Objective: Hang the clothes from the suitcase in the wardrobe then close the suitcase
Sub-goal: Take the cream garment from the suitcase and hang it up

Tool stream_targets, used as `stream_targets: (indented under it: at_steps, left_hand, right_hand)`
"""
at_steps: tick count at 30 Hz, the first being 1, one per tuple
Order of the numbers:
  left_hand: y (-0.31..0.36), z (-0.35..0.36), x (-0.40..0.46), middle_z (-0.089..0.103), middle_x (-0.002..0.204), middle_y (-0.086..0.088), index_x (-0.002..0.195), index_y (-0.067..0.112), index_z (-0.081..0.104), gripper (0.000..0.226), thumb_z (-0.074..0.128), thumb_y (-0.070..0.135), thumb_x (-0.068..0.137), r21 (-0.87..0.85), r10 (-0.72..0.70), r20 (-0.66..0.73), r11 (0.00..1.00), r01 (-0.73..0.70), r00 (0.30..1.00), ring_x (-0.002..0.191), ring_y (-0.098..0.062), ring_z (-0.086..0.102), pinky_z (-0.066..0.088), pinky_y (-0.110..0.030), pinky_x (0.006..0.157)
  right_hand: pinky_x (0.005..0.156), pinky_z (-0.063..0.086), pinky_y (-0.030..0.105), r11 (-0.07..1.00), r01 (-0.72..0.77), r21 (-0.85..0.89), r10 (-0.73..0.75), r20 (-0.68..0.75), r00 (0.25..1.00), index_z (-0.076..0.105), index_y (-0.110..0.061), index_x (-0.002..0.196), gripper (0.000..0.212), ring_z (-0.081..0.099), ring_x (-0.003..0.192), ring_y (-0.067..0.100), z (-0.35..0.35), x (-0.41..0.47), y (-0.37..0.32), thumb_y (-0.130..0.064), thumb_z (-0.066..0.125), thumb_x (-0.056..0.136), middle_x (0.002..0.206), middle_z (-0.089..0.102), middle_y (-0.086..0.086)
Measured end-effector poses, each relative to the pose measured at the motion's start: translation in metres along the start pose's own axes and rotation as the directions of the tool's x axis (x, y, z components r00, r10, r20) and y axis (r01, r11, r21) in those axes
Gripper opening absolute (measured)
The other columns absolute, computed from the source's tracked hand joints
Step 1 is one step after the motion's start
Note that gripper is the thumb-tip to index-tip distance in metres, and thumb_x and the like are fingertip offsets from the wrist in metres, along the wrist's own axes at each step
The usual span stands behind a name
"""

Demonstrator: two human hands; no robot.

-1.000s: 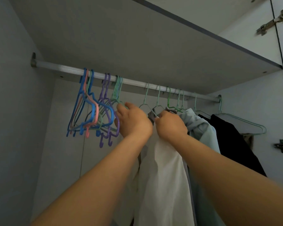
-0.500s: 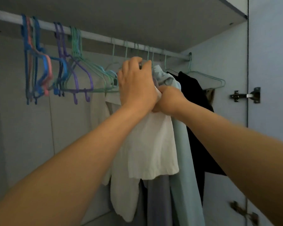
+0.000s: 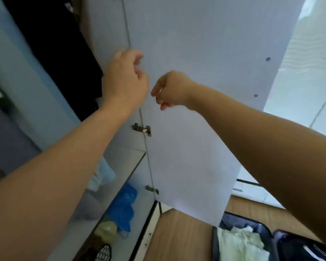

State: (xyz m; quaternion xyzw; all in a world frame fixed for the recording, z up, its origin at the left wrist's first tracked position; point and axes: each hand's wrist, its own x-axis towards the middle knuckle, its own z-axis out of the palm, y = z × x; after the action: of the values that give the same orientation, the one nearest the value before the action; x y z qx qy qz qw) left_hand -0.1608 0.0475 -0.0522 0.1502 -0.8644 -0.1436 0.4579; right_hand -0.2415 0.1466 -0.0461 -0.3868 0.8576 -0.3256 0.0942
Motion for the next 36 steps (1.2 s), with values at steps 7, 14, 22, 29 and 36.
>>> stream_targets:
  at_steps: [7, 14, 22, 29, 36]
  left_hand:
    - [0.093, 0.191, -0.114, 0.068, 0.088, -0.001, 0.112, 0.013, 0.061, 0.024, 0.054, 0.011, 0.089, -0.287, -0.288, 0.553, 0.815, 0.503, 0.782, 0.087, -0.023, 0.069, 0.055, -0.038, 0.083]
    - [0.127, 0.335, -0.268, 0.068, 0.083, -0.001, 0.108, 0.013, 0.062, 0.018, 0.055, 0.01, 0.091, -0.091, -0.368, 0.852, 0.597, 0.797, 0.373, 0.078, -0.015, 0.067, 0.055, -0.032, 0.081]
    - [0.072, 0.5, -0.461, 0.067, 0.092, -0.003, 0.091, 0.015, 0.064, 0.009, 0.057, 0.01, 0.089, 0.13, -0.394, 0.912, 0.544, 0.829, 0.116, 0.074, -0.016, 0.067, 0.057, -0.035, 0.08]
    - [-0.018, 0.63, -0.607, 0.062, 0.097, -0.005, 0.091, 0.012, 0.06, 0.01, 0.051, 0.007, 0.092, 0.229, -0.452, 0.891, 0.505, 0.832, 0.03, 0.068, -0.013, 0.063, 0.05, -0.023, 0.062]
    - [-0.067, 0.725, -0.709, 0.058, 0.09, 0.003, 0.098, 0.014, 0.059, 0.012, 0.051, 0.008, 0.091, 0.278, -0.509, 0.861, 0.466, 0.84, -0.002, 0.082, -0.017, 0.068, 0.056, -0.035, 0.085]
  right_hand:
    - [0.086, 0.053, 0.031, 0.918, -0.394, -0.032, 0.396, 0.051, 0.917, 0.069, 0.0, 0.101, 0.024, 0.062, 0.057, 0.008, -0.033, -0.082, 0.227, 0.002, 0.053, 0.084, 0.043, 0.059, -0.009]
    - [0.093, 0.049, 0.031, 0.787, -0.604, -0.123, 0.616, 0.09, 0.783, 0.068, -0.009, 0.109, 0.025, 0.065, 0.102, 0.022, 0.002, -0.163, 0.416, -0.008, 0.057, 0.087, 0.106, 0.07, 0.007]
    - [0.081, 0.056, 0.035, 0.545, -0.838, 0.037, 0.834, 0.082, 0.546, 0.068, -0.01, 0.087, 0.015, 0.068, 0.089, 0.028, 0.18, -0.24, 0.648, -0.01, 0.053, 0.088, 0.097, 0.071, 0.014]
    - [0.063, 0.042, 0.028, 0.49, -0.872, 0.002, 0.865, 0.125, 0.486, 0.068, -0.002, 0.087, 0.021, 0.055, 0.075, 0.02, 0.349, -0.26, 0.791, -0.004, 0.048, 0.083, 0.085, 0.064, 0.01]
    - [0.084, 0.055, 0.036, 0.447, -0.89, 0.086, 0.88, 0.137, 0.455, 0.065, -0.006, 0.115, 0.031, 0.065, 0.095, 0.024, 0.47, -0.257, 0.883, -0.014, 0.056, 0.087, 0.099, 0.067, 0.007]
